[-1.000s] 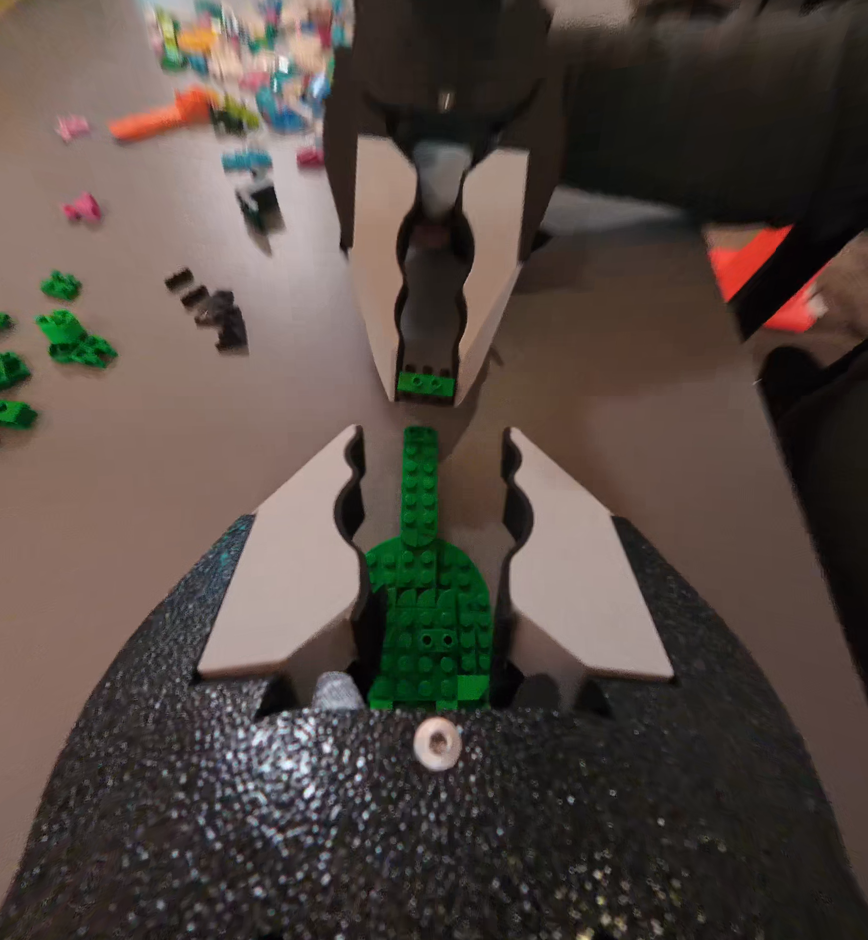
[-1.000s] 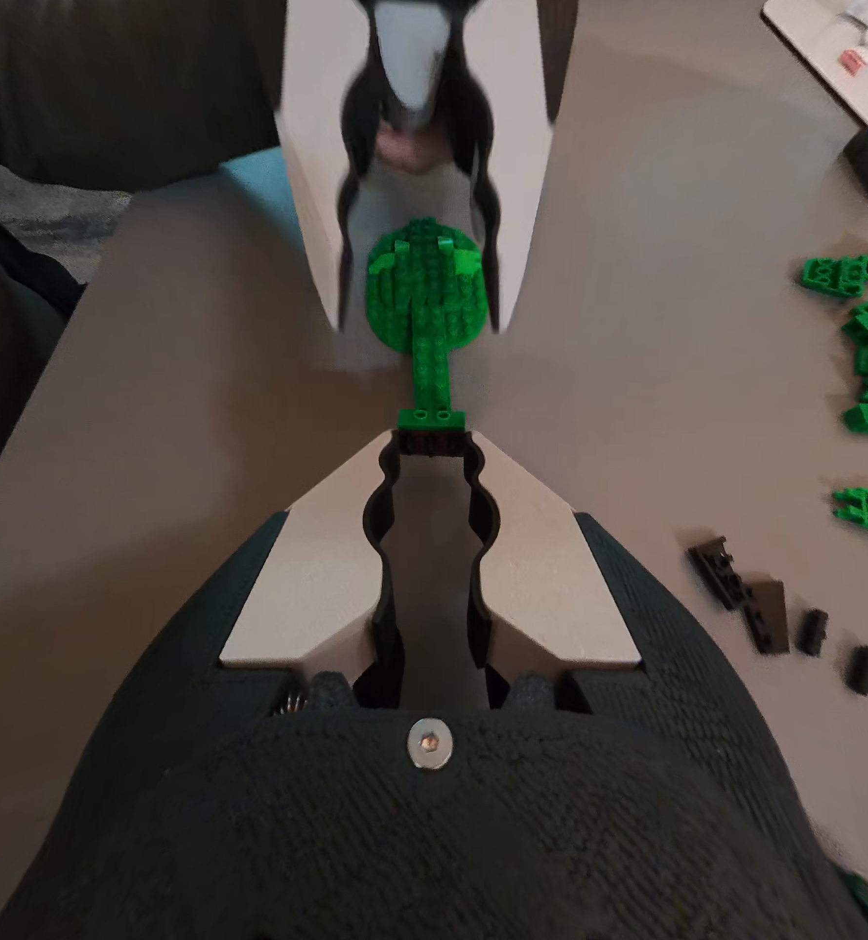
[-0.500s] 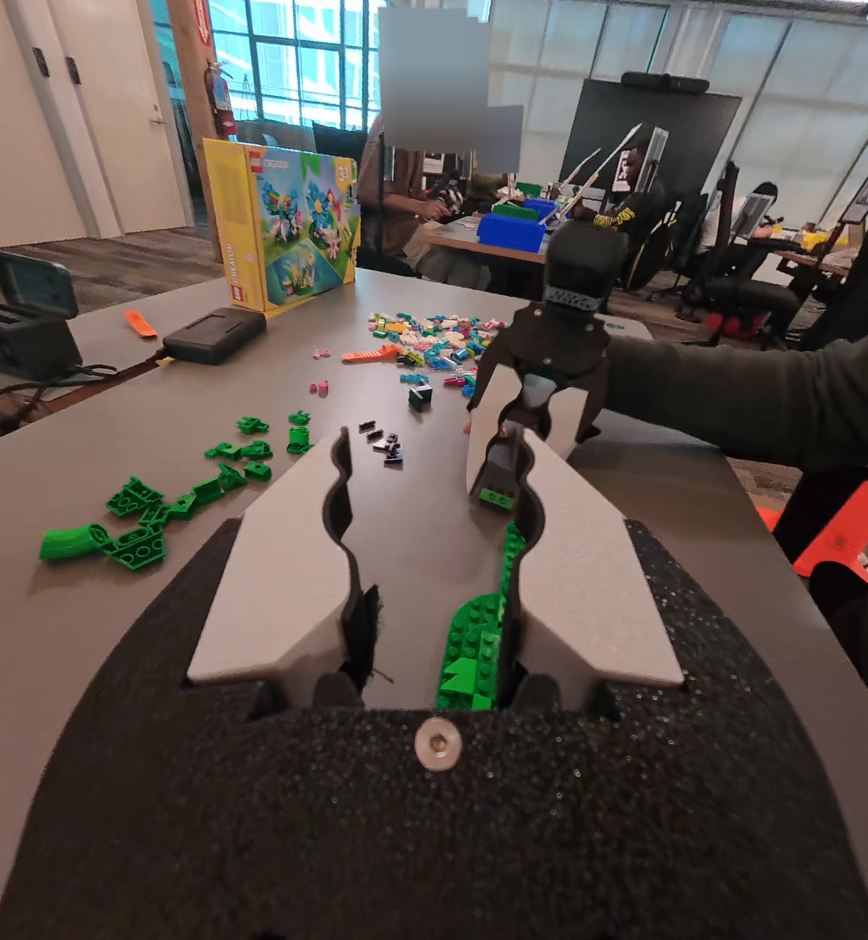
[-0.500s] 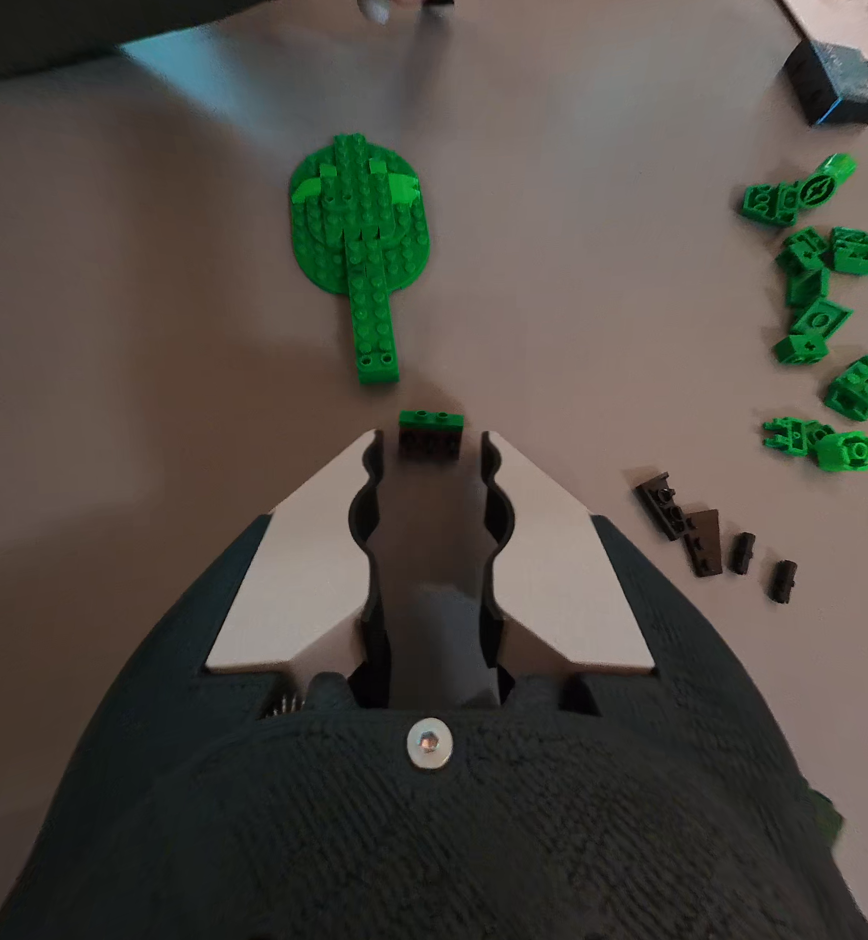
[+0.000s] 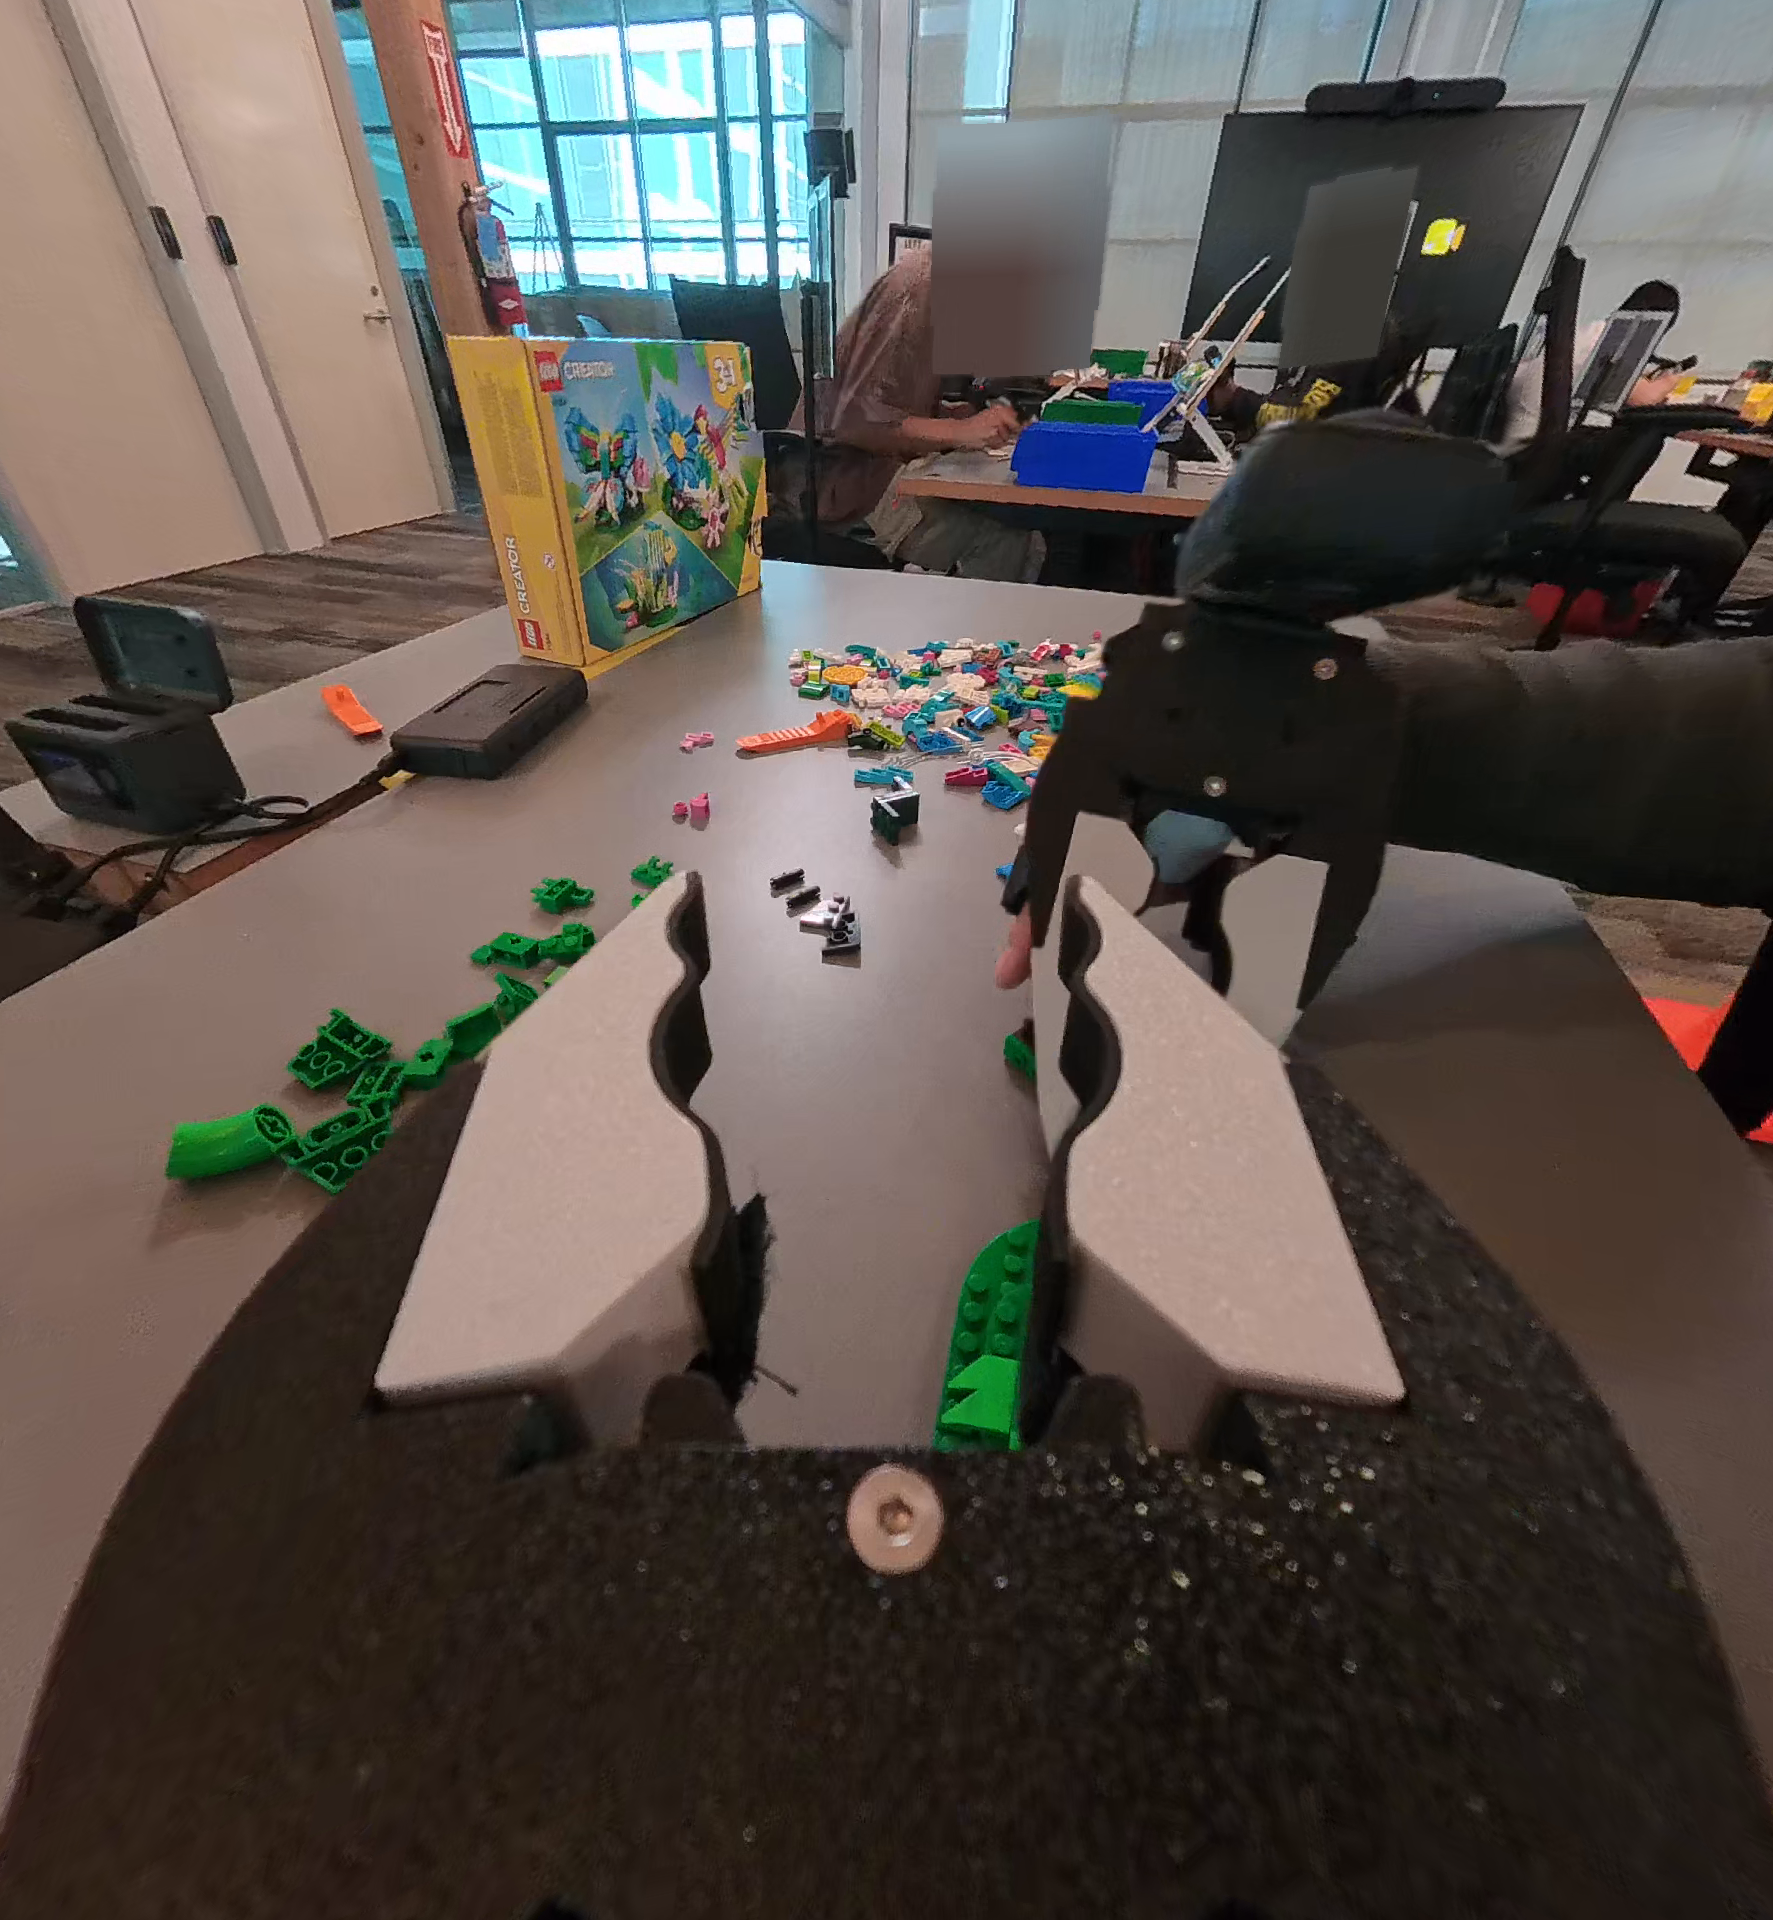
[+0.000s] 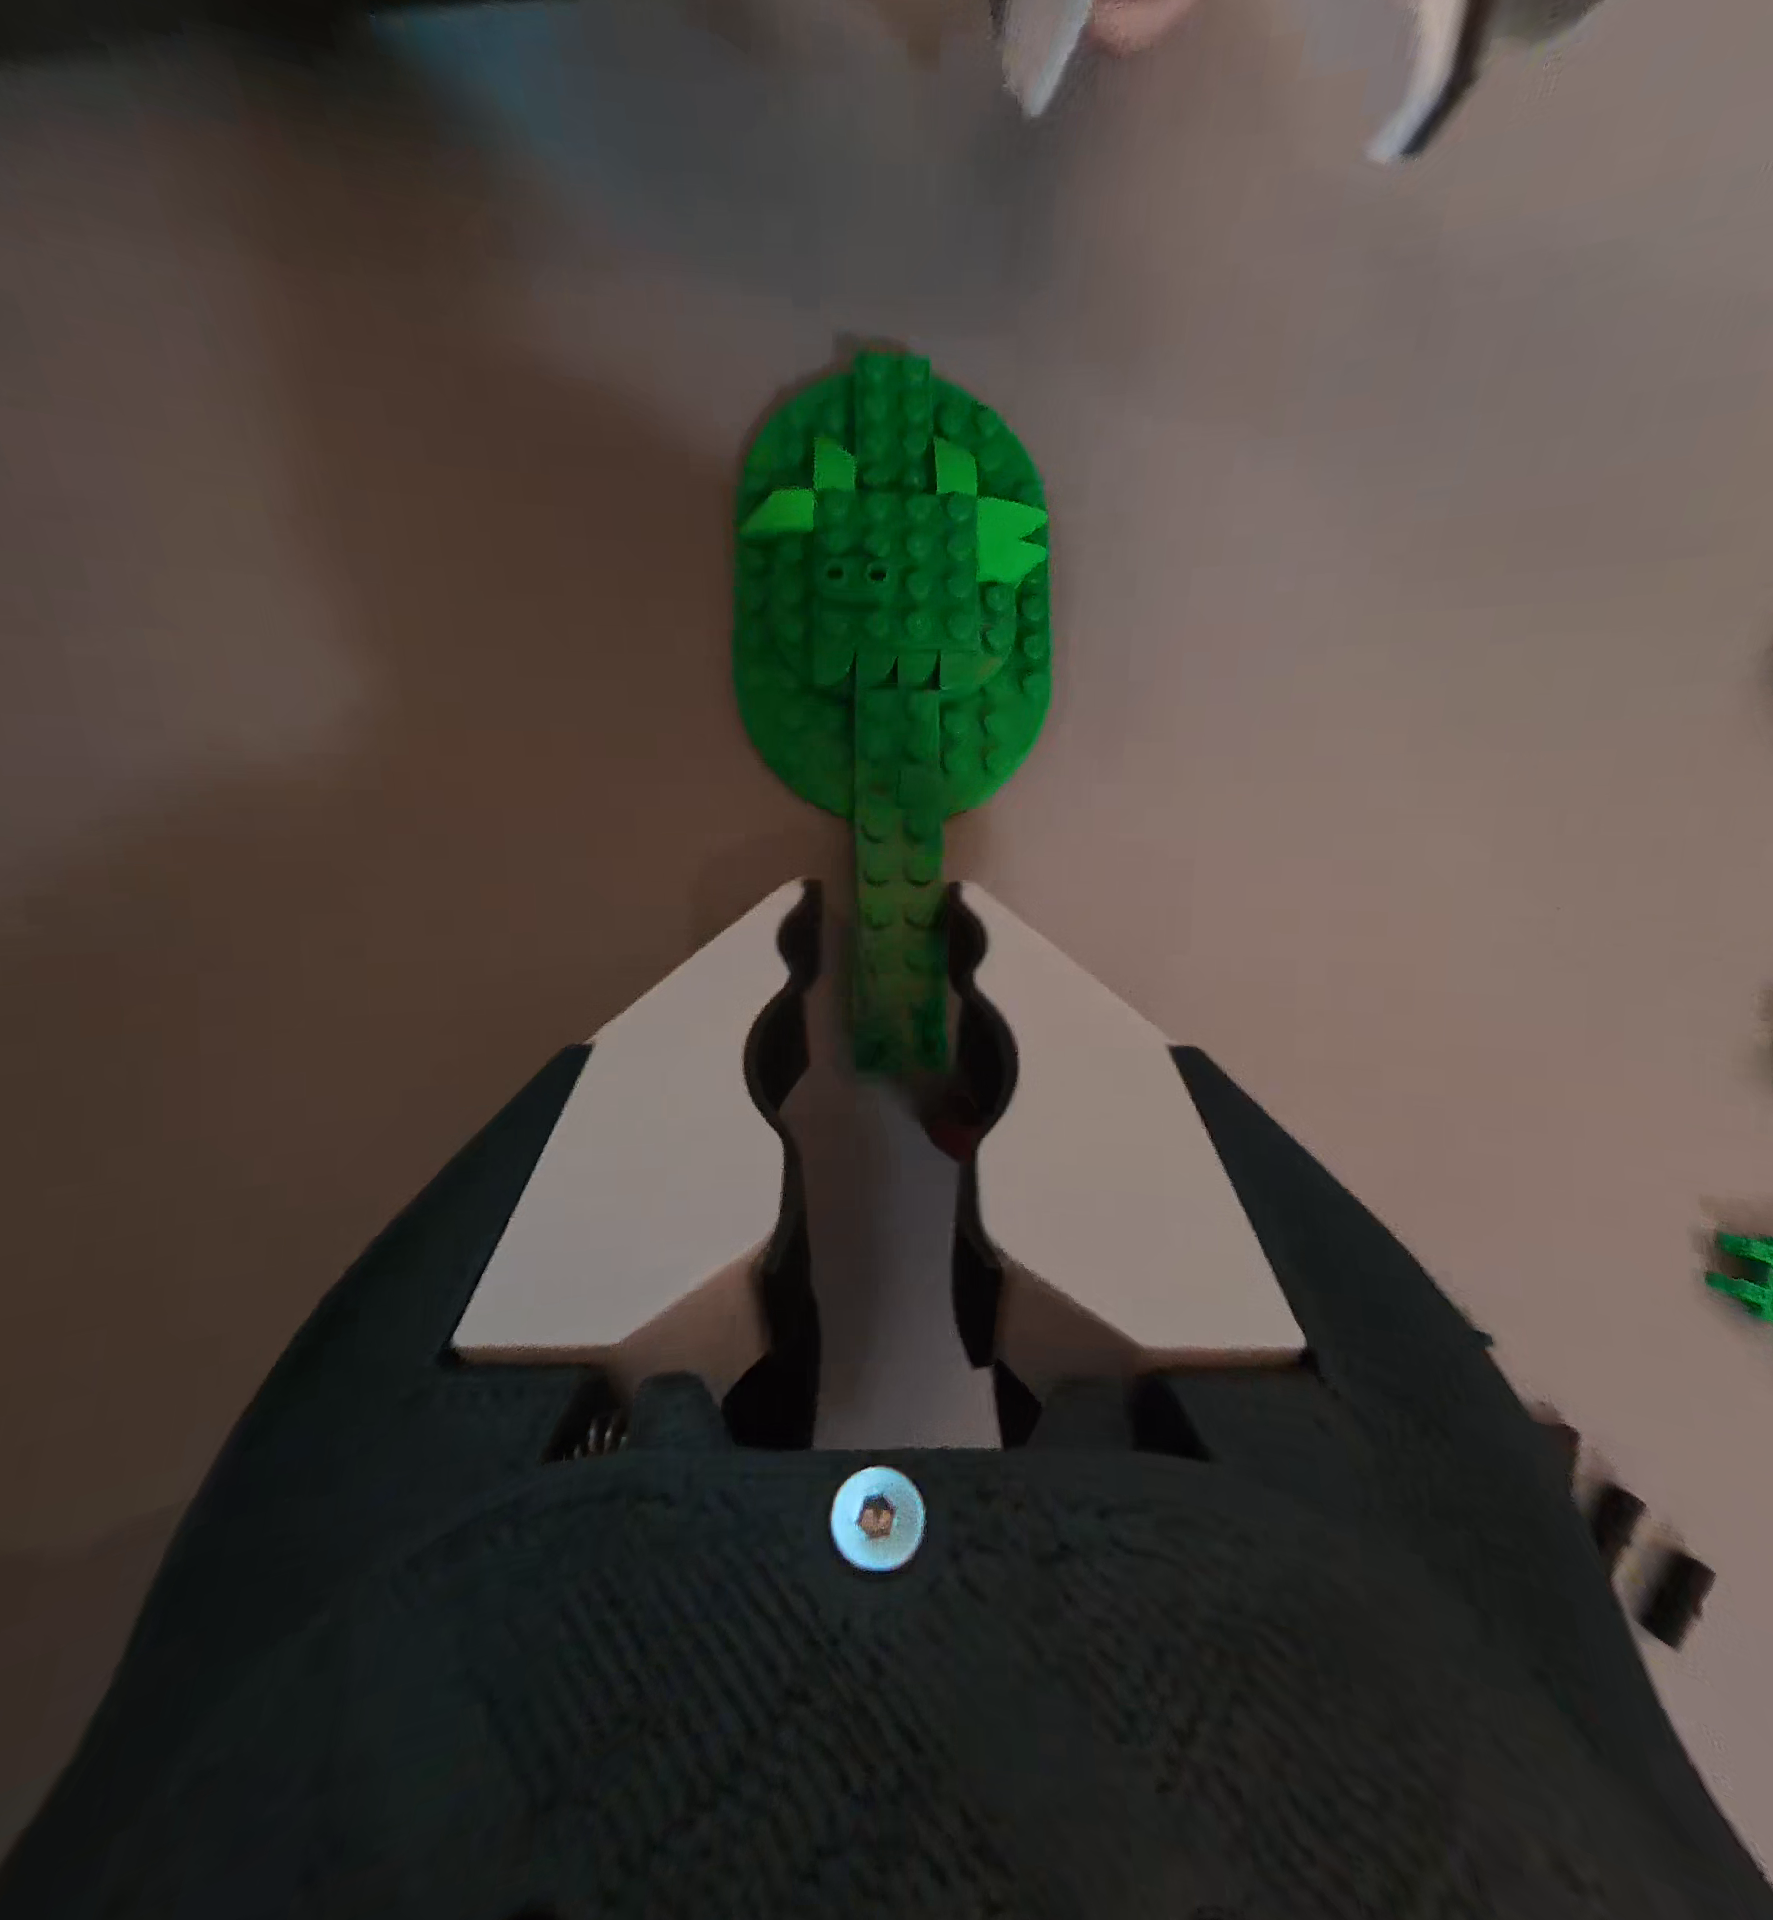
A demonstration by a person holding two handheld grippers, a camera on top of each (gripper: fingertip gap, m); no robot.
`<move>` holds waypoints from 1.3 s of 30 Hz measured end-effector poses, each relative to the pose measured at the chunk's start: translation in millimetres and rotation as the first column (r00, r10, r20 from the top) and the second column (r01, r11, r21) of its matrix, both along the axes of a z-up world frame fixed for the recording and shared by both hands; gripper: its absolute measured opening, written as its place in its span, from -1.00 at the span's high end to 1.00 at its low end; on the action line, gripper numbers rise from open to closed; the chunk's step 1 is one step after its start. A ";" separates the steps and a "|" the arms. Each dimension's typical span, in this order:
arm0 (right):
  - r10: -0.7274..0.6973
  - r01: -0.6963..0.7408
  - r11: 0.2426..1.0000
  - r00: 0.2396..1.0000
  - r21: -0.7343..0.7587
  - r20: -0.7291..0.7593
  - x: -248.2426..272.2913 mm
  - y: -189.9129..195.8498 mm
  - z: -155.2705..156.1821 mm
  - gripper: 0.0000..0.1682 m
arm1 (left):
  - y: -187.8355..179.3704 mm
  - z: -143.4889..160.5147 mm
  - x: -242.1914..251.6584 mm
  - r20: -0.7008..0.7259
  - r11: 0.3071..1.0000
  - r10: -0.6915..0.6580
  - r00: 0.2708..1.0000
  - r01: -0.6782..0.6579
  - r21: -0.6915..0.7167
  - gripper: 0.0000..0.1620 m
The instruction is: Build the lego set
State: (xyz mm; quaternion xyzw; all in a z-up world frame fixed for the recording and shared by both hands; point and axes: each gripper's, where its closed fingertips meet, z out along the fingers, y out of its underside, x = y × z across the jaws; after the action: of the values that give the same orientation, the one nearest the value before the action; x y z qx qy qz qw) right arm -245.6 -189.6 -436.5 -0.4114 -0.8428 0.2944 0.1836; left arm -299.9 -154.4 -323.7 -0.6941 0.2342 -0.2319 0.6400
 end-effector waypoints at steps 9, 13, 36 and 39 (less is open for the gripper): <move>-0.149 0.196 0.884 0.979 -0.424 0.143 -3.3 5.5 26.3 0.82 | -39.8 12.7 22.9 -0.218 0.980 -0.070 0.974 0.108 0.167 0.05; -0.189 0.314 0.768 0.944 -0.558 0.271 -2.1 8.9 30.1 0.82 | -53.2 -26.1 50.5 -0.514 0.980 -0.105 0.851 0.177 0.093 -0.11; -0.204 0.191 0.946 0.979 -0.262 -0.026 29.4 44.7 42.0 0.56 | -39.8 -97.4 7.4 -0.900 0.996 -0.001 0.437 0.080 0.037 0.83; -0.094 0.094 0.996 0.996 -0.011 -0.002 34.4 44.8 21.8 0.52 | -45.3 -98.3 5.4 -0.888 0.997 -0.044 0.458 0.082 -0.008 0.83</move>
State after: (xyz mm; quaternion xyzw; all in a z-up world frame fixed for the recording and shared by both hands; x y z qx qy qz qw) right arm -211.2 -144.9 -414.7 -0.4511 -0.8208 0.2904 0.1961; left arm -294.4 -199.6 -422.0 -0.6928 0.5620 0.1431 0.4286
